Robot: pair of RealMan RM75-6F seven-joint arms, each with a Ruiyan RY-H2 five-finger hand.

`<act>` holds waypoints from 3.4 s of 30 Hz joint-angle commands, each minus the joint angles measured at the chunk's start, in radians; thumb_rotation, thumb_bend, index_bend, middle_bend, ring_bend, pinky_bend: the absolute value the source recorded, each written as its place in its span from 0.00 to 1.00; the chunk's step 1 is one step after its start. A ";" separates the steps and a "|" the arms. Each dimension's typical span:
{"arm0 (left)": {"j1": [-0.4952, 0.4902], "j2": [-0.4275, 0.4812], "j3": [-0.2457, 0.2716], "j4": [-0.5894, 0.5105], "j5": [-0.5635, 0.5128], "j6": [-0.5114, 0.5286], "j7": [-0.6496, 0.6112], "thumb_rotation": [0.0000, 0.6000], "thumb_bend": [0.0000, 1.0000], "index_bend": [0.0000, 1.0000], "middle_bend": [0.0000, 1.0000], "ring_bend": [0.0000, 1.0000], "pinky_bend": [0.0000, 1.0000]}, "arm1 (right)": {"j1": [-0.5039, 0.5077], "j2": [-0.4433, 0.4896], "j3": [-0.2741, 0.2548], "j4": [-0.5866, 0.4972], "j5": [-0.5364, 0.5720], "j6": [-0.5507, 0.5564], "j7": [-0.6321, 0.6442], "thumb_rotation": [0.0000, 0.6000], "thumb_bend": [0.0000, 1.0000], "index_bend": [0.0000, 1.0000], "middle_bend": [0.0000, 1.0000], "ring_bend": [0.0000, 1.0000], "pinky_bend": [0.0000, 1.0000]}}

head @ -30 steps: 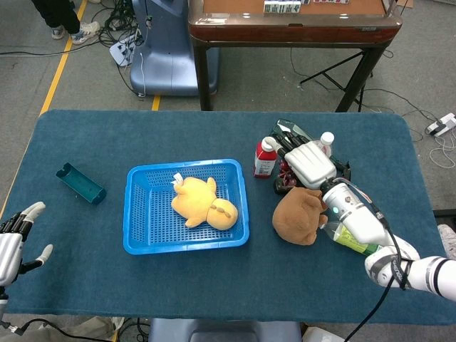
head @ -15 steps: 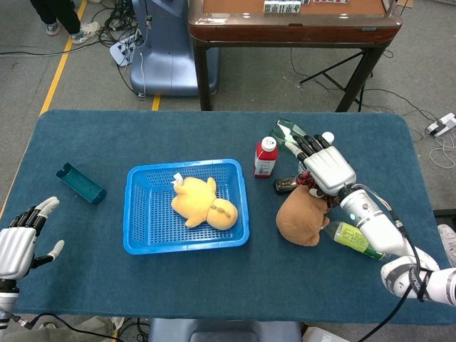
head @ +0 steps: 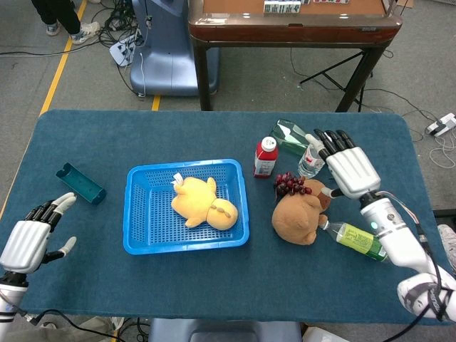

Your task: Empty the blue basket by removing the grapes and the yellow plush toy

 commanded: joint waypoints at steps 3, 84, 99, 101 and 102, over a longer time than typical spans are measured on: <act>-0.084 -0.006 -0.012 0.027 0.055 -0.071 -0.033 1.00 0.33 0.15 0.13 0.15 0.20 | -0.107 0.061 -0.049 -0.074 -0.083 0.088 0.039 1.00 0.00 0.00 0.03 0.00 0.05; -0.743 -0.561 -0.024 0.558 -0.052 -0.545 0.007 1.00 0.33 0.68 0.63 0.64 0.72 | -0.433 0.120 -0.027 -0.020 -0.221 0.192 0.313 1.00 0.01 0.00 0.03 0.00 0.07; -0.545 -0.322 -0.069 0.397 -0.103 -0.231 -0.087 1.00 0.33 0.69 0.64 0.62 0.73 | -0.443 0.108 -0.018 0.000 -0.248 0.198 0.347 1.00 0.02 0.00 0.04 0.00 0.07; -0.522 -0.298 -0.079 0.383 -0.118 -0.202 -0.089 1.00 0.33 0.69 0.64 0.62 0.73 | -0.442 0.106 -0.018 0.002 -0.252 0.197 0.350 1.00 0.02 0.00 0.04 0.00 0.07; -0.506 -0.283 -0.085 0.377 -0.130 -0.185 -0.090 1.00 0.33 0.69 0.64 0.61 0.73 | -0.441 0.105 -0.017 0.004 -0.254 0.196 0.351 1.00 0.02 0.00 0.04 0.00 0.07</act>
